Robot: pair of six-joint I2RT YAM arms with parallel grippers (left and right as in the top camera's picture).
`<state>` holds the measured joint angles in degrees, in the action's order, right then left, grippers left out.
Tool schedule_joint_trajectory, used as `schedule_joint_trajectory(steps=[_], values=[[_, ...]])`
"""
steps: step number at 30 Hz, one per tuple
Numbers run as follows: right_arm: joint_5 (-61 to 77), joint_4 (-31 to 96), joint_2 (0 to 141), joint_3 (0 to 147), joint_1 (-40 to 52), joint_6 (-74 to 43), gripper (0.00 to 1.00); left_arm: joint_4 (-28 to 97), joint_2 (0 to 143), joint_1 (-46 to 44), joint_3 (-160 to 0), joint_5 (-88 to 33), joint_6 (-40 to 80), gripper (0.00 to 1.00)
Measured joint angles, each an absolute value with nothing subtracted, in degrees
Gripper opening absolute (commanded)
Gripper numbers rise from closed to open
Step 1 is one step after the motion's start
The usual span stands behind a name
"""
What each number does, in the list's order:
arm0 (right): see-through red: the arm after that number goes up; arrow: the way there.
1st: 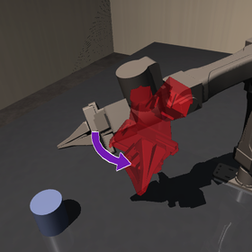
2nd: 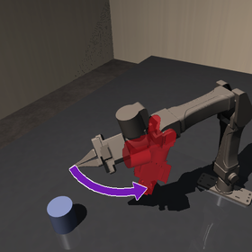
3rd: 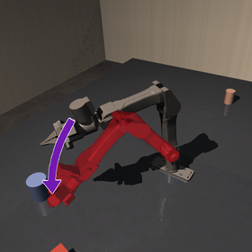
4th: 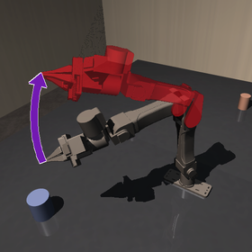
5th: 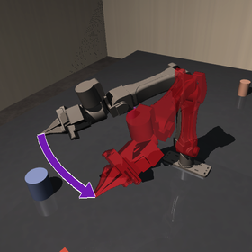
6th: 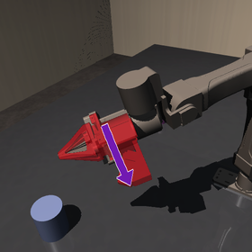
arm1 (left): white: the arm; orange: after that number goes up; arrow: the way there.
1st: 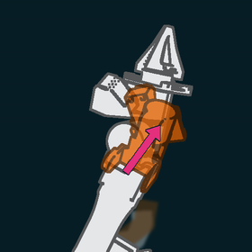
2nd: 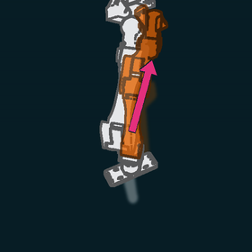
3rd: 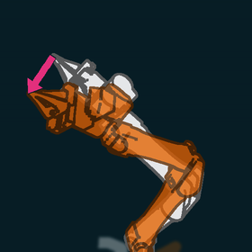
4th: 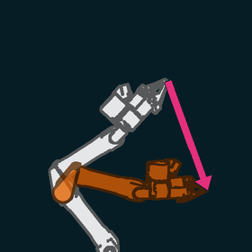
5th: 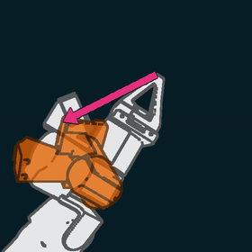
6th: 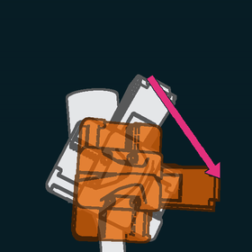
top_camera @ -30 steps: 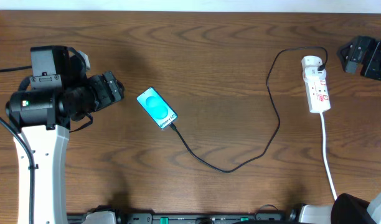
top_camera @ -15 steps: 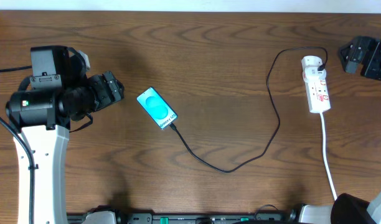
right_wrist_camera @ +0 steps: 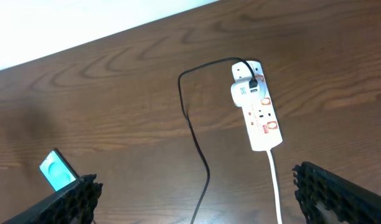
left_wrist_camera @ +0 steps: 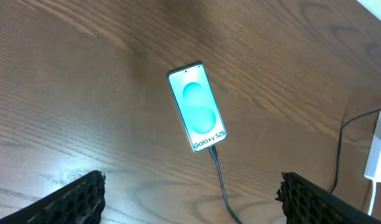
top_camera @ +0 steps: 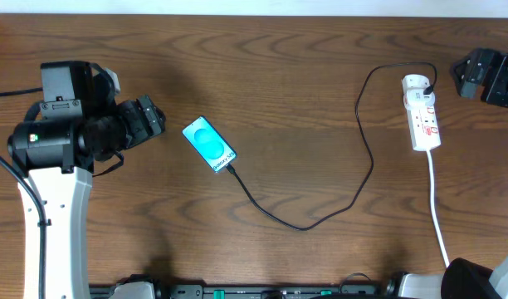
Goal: Plug charger to phone and switch on socket
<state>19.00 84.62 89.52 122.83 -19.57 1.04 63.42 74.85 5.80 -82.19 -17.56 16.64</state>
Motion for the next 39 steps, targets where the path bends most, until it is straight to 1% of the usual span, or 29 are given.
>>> schedule_joint_trajectory(steps=[4,7,11,15,19,21,27,32,35,39], values=[[19.00,84.62,89.52,122.83,-19.57,1.04,0.99,65.67,74.22,5.52,-82.17,-15.00,16.64,0.90],[18.98,84.64,89.52,122.83,-19.57,1.04,0.99,67.18,71.31,4.23,-80.18,-10.68,16.64,0.90],[18.96,84.64,89.52,122.83,-19.57,1.06,0.99,66.13,63.51,1.26,-73.12,-4.03,16.62,0.90],[18.70,84.64,89.52,122.80,-19.57,1.06,0.99,61.60,53.19,-0.84,-63.02,0.40,16.62,0.90],[18.59,84.64,89.52,122.78,-19.57,1.06,0.99,54.63,41.06,-1.26,-51.48,2.33,16.67,0.90],[18.57,84.62,89.52,122.78,-19.57,1.06,0.99,48.99,33.43,-1.30,-44.12,2.98,16.95,0.90],[18.50,84.62,89.52,122.76,-19.57,1.08,0.99,25.41,16.95,-1.30,-25.93,3.42,21.06,0.90],[18.44,84.64,89.52,122.76,-19.57,1.08,0.99,5.37,8.19,-1.19,-12.91,3.60,22.81,0.90],[18.44,84.64,89.52,122.76,-19.57,1.08,0.99,-1.58,4.51,-0.80,-7.44,3.62,23.18,0.90],[18.41,84.66,89.52,122.76,-19.57,1.06,0.99,-4.43,0.82,0.38,-2.04,3.92,23.64,0.90]])
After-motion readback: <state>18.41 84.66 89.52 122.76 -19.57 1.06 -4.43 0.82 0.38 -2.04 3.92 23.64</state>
